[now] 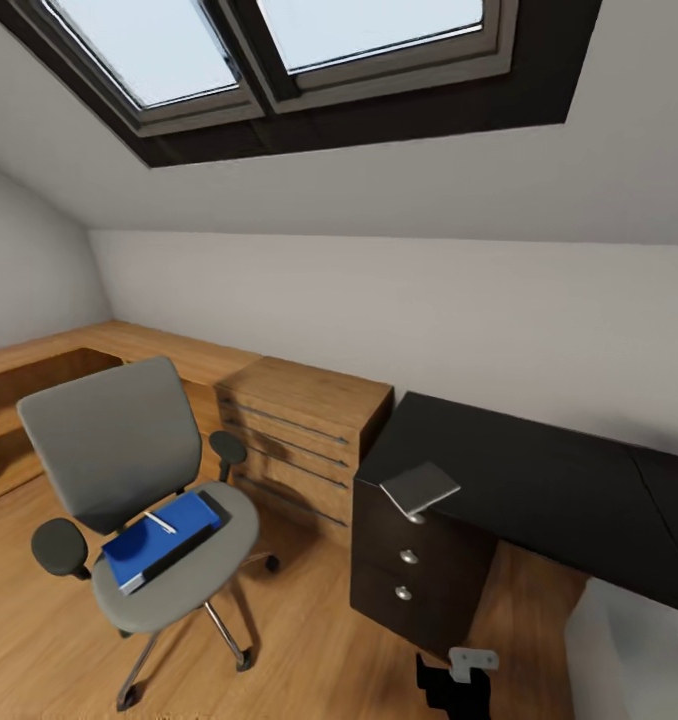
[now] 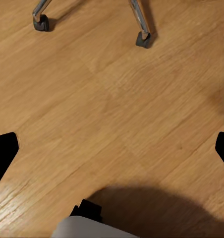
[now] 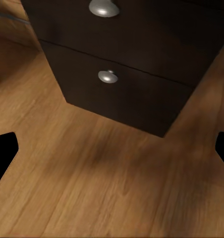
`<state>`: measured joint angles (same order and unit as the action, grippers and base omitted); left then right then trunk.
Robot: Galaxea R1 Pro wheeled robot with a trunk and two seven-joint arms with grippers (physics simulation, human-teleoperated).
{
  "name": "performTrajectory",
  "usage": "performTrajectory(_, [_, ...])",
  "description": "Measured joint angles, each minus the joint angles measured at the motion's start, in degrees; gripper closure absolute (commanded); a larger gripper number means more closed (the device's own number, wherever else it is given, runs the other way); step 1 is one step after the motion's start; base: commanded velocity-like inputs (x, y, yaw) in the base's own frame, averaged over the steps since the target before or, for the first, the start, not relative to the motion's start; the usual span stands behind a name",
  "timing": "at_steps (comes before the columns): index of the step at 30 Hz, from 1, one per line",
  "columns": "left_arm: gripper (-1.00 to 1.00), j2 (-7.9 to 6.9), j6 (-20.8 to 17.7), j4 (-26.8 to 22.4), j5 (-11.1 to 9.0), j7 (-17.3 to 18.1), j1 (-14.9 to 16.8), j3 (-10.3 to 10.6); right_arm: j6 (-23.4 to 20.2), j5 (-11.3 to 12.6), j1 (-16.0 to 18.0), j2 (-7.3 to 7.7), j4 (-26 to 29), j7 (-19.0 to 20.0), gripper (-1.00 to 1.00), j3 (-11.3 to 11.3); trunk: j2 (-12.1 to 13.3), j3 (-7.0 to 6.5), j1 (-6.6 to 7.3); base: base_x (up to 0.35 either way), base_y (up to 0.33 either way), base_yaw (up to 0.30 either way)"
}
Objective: In the bedroom, organize the workspace by keeping the computer under the desk, ensuring the monitor is on the desk, placing the keyboard on the desk next to the monitor, placing the mouse on the desk next to the keyboard, moving the folder from the swivel chair onto the desk next to the mouse, stacking the notebook on top of the folder with the pen on top of the notebook, and positioning the swivel chair next to the desk.
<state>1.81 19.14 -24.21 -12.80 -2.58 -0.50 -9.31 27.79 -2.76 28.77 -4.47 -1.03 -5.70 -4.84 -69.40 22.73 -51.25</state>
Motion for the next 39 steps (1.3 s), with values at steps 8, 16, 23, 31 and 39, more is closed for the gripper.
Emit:
performTrajectory(8, [-1.00, 0.17, 0.2, 0.5, 0.1, 0.0, 0.0, 0.2, 0.0, 0.0, 0.0, -0.36, 0.0, 0.0, -1.00, 0.0, 0.0, 0.28, 0.00, 0.000, 0.000, 0.263])
performTrajectory(16, [-1.00, 0.19, 0.3, 1.8, 0.2, 0.0, 0.0, 0.2, 0.2, 0.0, -0.2, -0.62, 0.0, 0.0, -1.00, 0.0, 0.0, 0.56, 0.00, 0.000, 0.000, 0.264])
performTrajectory(23, [-1.00, 0.04, 0.3, 2.0, 0.1, 0.0, 0.0, 0.1, 0.2, 0.0, -0.2, -0.46, 0.0, 0.0, -1.00, 0.0, 0.0, 0.74, 0.00, 0.000, 0.000, 0.268])
performTrajectory(31, [-1.00, -0.14, 0.4, 2.0, 0.1, 0.0, 0.0, 0.0, 2.2, 0.0, -0.2, -0.34, 0.1, -0.1, -1.00, -0.1, 0.0, 0.83, 0.00, 0.000, 0.000, 0.269])
performTrajectory(39, [-1.00, -0.14, 1.7, 2.0, 0.1, 0.0, 0.0, 0.0, 3.4, 0.0, -0.2, -0.26, 0.1, -0.1, -1.00, -0.1, 0.0, 0.84, 0.00, 0.000, 0.000, 0.272])
